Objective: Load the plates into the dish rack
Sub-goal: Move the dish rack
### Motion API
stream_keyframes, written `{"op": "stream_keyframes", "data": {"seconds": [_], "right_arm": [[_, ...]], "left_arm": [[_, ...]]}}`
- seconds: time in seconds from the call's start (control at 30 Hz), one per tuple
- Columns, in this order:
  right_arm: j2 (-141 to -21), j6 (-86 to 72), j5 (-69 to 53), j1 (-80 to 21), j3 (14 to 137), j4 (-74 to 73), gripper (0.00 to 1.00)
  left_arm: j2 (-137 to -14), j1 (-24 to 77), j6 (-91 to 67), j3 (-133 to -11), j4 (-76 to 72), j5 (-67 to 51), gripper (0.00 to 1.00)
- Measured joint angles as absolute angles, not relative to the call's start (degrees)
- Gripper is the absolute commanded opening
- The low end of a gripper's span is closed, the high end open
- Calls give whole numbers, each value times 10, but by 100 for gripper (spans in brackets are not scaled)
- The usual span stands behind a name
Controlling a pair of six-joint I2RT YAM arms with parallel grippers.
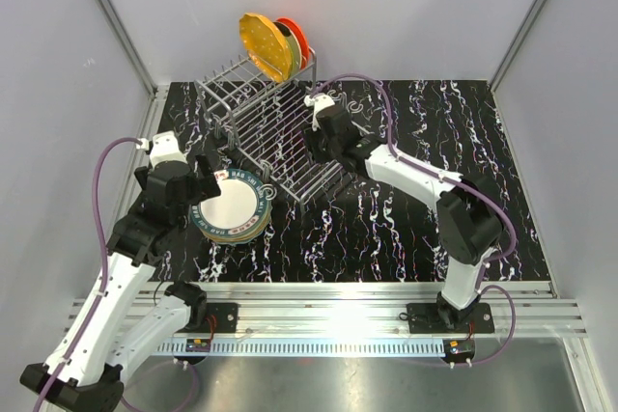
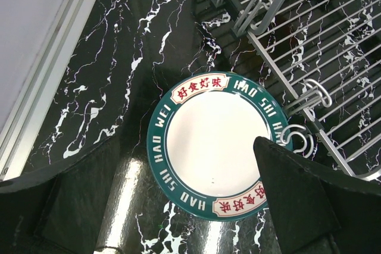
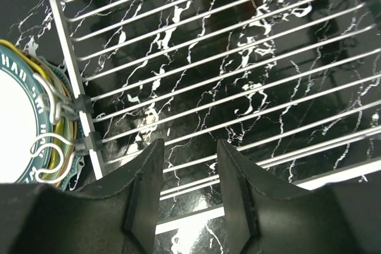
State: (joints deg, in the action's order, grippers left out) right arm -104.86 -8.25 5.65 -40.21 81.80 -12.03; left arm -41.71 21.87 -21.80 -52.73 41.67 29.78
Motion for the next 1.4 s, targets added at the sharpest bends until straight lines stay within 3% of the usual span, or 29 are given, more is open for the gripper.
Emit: {"op": "stream_keyframes", "data": {"seconds": [0.87,1.4], "right_arm": [[-1096,-53,59,-403,816,-182,47],[-1039,-39,67,-404,748,-197,46]], "left_arm": [[-408,205,-218,-520,414,295,99],[-401,203,-218,-519,414,295,99]]}}
